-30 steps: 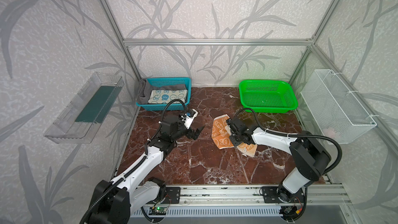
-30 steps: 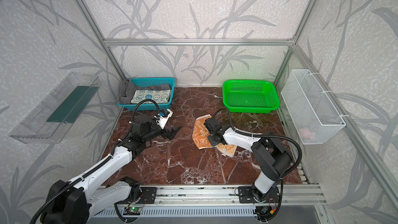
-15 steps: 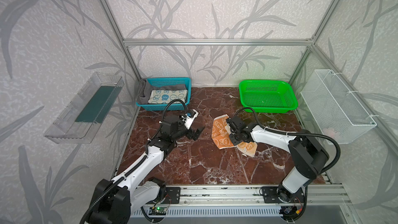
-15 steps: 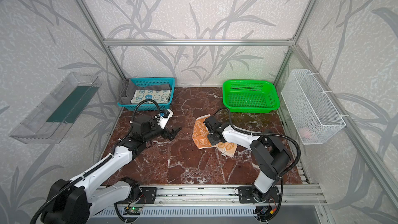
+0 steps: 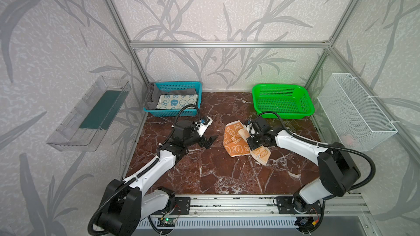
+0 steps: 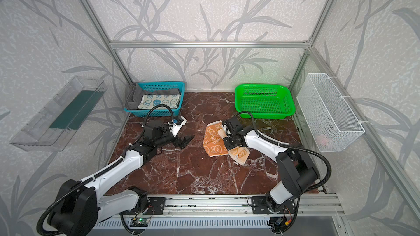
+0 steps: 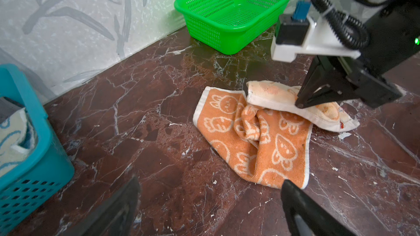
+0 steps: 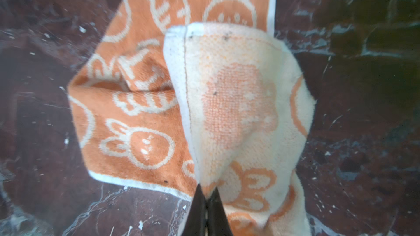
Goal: Fold and stack the towels
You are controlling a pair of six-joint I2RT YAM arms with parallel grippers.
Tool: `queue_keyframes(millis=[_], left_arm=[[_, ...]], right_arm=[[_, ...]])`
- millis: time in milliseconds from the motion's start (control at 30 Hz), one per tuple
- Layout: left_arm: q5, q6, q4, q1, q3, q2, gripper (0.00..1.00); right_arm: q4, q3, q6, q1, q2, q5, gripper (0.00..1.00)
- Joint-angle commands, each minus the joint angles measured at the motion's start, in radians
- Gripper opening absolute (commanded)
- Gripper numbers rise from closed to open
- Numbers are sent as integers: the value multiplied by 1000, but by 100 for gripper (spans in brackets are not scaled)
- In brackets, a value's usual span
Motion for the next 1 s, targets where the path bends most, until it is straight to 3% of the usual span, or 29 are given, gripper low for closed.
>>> queue_keyframes(millis=[0,133,333,433,567,800,967], left_arm=[[2,120,79,-42,37,35,99],[-34,228,243,-124,21,106,99],[-90,444,448,-241,27,249,99],[-110,547,433,-282,65,306,98],[-127,568,464,-296,100,366,96],[-134,661,447,-303,155,458,79],[-121,696,405,-310,175,486,75]], right_arm=[[-78,34,-79,-56,-39,-198,0],[-150,68,-133,-125,-44,-361,0],[-263,146,-206,-166,15,-448,0],[-281,169,-220,-183,42,-490,0],[-296,185,-230,-188,64,-507,0],[-316,186,-248,-212,84,-573,0],[-311,186,-239,-232,92,-633,0]])
